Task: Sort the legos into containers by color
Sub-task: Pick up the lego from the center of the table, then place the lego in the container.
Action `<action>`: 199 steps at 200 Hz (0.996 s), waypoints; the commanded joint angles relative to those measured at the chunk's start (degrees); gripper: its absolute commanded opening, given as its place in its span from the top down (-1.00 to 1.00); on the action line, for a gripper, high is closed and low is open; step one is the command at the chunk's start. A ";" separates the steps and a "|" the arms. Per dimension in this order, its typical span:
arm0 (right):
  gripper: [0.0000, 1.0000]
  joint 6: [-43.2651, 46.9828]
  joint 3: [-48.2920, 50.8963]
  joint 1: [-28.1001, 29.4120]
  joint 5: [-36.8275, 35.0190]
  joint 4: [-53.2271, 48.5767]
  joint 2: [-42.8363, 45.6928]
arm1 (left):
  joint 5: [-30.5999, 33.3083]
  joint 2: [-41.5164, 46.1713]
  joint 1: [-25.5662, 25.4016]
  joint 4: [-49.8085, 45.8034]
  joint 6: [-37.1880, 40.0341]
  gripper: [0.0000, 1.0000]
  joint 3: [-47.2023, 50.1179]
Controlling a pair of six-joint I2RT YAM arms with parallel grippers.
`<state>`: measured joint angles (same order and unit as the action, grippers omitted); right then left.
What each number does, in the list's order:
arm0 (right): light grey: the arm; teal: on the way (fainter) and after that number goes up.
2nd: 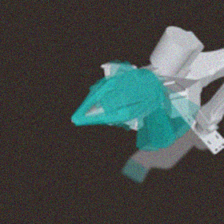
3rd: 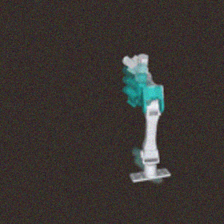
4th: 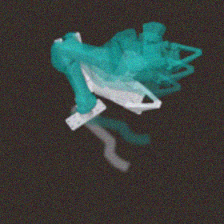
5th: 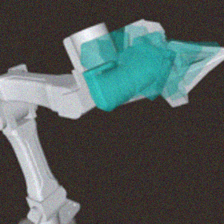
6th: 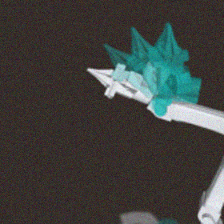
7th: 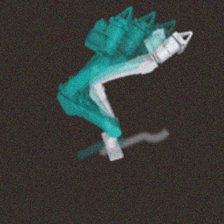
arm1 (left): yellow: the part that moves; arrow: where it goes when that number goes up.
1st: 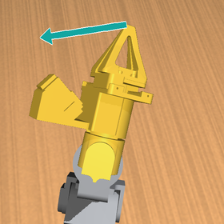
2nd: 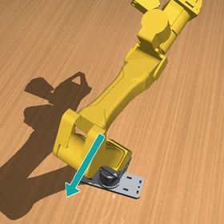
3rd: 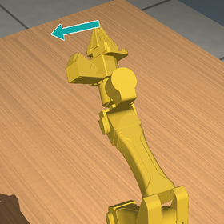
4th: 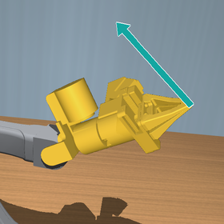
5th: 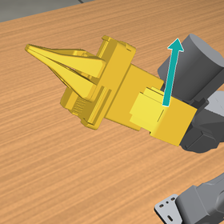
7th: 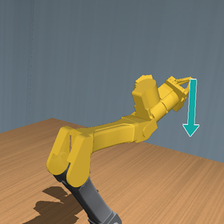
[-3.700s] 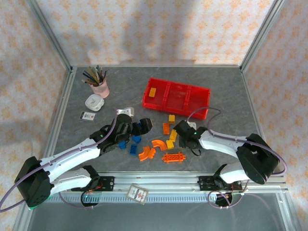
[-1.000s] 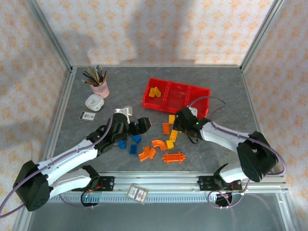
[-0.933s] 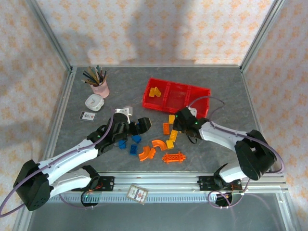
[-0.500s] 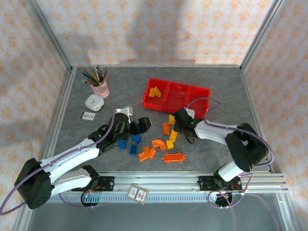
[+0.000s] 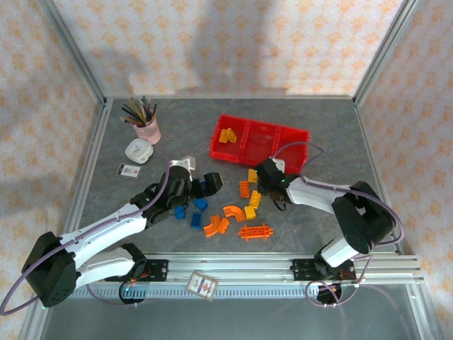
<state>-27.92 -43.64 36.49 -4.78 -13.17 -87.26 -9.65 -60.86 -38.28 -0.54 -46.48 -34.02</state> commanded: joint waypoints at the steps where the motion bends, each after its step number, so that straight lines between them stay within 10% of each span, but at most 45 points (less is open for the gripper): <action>1: 0.28 1.70 -3.66 0.15 -1.62 -3.73 4.24 | 1.68 1.94 -0.43 -0.11 0.87 -0.98 -2.43; 199: 0.05 14.53 -61.05 -3.26 -2.27 -10.98 -34.68 | 0.42 -0.18 12.67 -4.56 7.92 -0.98 -10.49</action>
<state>-15.11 -101.27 33.34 -4.95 -20.51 -122.50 -8.56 -60.71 -26.09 -4.82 -39.92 -42.72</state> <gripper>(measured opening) 0.448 0.993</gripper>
